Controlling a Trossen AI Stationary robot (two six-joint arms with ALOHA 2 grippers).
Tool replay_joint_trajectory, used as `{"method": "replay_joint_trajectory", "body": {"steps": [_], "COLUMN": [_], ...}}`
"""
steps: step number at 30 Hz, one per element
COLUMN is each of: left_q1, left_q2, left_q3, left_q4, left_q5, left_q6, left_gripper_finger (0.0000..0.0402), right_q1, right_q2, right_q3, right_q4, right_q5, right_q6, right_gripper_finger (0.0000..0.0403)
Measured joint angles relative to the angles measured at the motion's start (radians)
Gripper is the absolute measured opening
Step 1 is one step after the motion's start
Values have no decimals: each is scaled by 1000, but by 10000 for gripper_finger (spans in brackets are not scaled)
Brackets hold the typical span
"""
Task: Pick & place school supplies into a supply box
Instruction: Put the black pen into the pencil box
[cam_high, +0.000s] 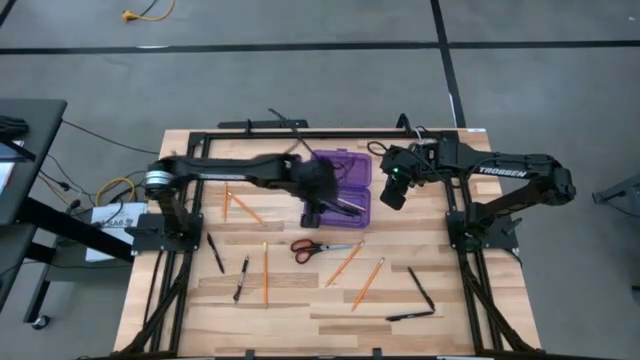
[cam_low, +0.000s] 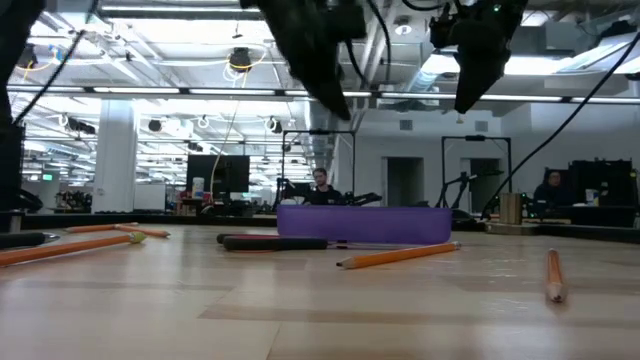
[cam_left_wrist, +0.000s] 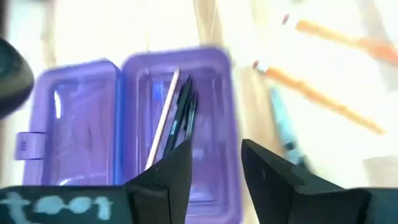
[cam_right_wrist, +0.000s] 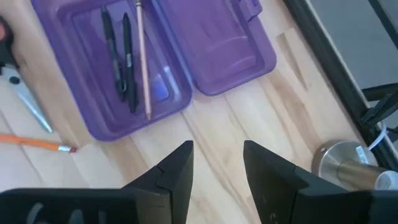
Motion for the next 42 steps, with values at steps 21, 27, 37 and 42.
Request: {"method": "replay_joint_trajectory", "body": {"steps": [21,27,37,42], "left_q1": [-186,-249,-321,-352], "left_q2": [-938,-1146,-1288,-1306], "left_q3": [-870,-1059,-1178,-1225], "left_q4": [519,622,628,659], "left_q5": [-159,-211,-246,-257], "left_q6": [-381,-437,-442,-440], "left_gripper_finger": [129,129,129,130], "right_q1": [303,408,619,707], "right_q2": [-1,0,0,13], "right_q3": [-12,-98,-226,-282], "right_q4": [-3,31,97,177], "right_q5": [6,6,6,13], "right_q6": [147,278,648,863], "right_gripper_finger": [136,136,136,136]}}
